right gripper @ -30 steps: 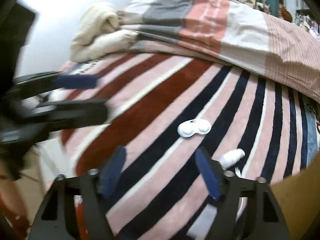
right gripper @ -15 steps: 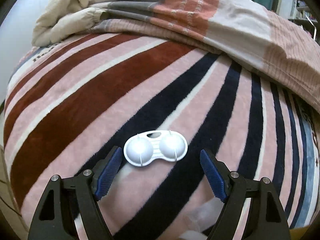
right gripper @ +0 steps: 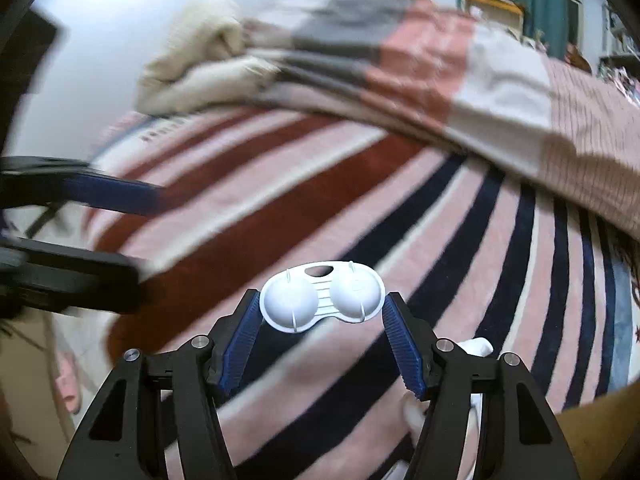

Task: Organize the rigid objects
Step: 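Carry the two-lobed case into the cardboard box and open the right gripper, then lower the right gripper onto the white tape roll and close, then carry the tape roll into the cardboard box and open the right gripper, then lower the right gripper onto the white rectangular adapter and close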

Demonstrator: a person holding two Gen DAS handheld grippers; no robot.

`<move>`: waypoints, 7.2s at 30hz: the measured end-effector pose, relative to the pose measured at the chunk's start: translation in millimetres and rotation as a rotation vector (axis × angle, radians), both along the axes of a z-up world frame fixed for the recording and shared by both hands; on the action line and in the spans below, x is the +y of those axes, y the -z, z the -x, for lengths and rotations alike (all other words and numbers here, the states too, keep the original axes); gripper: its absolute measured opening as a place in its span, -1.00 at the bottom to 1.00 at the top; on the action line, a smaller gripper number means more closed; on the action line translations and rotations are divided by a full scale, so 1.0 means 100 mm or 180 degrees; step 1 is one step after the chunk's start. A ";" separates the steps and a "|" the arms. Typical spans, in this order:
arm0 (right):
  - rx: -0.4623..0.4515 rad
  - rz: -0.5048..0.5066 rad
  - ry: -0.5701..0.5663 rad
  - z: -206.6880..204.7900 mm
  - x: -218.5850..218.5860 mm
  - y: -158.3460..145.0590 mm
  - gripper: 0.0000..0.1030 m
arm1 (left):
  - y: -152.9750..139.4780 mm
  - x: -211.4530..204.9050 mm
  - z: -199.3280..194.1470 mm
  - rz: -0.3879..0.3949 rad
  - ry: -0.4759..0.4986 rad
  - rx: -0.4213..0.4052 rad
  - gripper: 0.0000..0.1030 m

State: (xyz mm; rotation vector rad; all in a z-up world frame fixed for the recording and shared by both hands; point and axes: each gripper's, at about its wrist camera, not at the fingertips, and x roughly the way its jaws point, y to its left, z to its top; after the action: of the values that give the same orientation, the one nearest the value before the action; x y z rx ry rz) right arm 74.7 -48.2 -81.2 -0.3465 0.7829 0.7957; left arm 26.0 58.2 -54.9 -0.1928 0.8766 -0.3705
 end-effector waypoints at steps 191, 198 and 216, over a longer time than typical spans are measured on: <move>0.0463 -0.0122 0.0744 0.83 -0.63 -0.05 -0.05 | 0.23 -0.21 0.13 -0.0309 0.0041 -0.0152 0.29; 0.0637 -0.0179 0.1464 0.81 -0.86 0.41 -0.05 | 0.42 -0.19 0.21 -0.0188 0.0032 -0.0062 0.29; 0.0011 -0.0021 0.1882 0.68 -0.96 0.67 -0.48 | 0.44 -0.24 0.21 -0.0153 0.0076 -0.0008 0.30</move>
State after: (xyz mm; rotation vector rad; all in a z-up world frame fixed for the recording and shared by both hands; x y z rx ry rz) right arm 6.5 -144.2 -147.8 -0.0938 0.8284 0.2429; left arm 4.6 33.7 -98.8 -0.1375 0.8851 -0.3713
